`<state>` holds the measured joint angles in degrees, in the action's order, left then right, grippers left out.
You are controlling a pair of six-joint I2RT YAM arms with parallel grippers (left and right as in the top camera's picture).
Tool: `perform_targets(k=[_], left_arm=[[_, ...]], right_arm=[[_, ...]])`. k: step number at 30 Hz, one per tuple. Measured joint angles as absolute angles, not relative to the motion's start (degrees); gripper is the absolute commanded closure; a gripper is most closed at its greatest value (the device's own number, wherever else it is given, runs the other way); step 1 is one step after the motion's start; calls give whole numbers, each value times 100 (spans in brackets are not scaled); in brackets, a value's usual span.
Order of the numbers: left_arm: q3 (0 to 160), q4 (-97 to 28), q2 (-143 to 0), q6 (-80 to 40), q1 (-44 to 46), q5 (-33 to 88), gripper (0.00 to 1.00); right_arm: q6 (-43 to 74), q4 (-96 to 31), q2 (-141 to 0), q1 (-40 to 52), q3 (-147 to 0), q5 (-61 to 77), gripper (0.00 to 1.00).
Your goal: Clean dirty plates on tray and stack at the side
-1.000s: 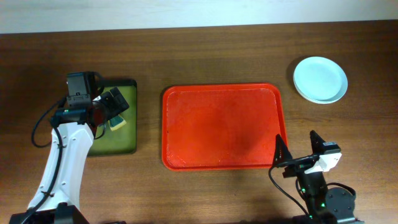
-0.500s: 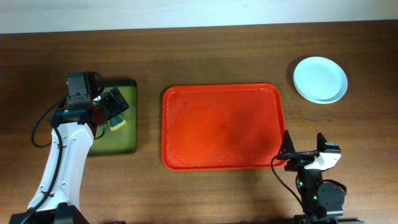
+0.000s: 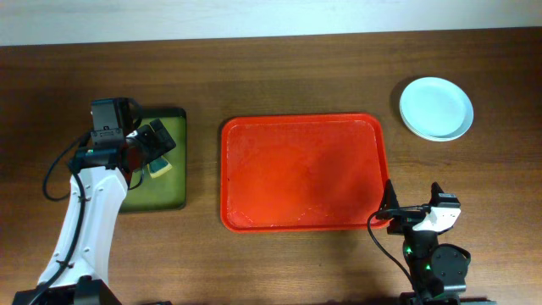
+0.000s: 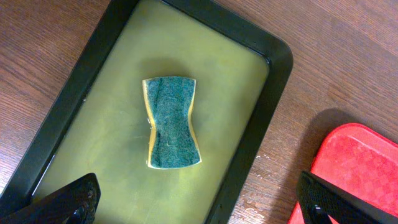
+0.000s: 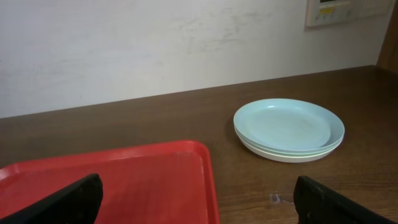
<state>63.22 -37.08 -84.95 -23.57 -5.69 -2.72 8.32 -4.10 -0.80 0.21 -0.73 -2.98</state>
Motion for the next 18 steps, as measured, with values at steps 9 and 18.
perform_targets(k=[9,18], left_arm=[[6322,-3708,-8495,-2357,-569,-272,1],[6322,-3739,-8495,-2357,-569,-314,1]], right_arm=[[812,-410,-80,19,-73,-301,2],[805,-410,-80,19,-73,-301,1]])
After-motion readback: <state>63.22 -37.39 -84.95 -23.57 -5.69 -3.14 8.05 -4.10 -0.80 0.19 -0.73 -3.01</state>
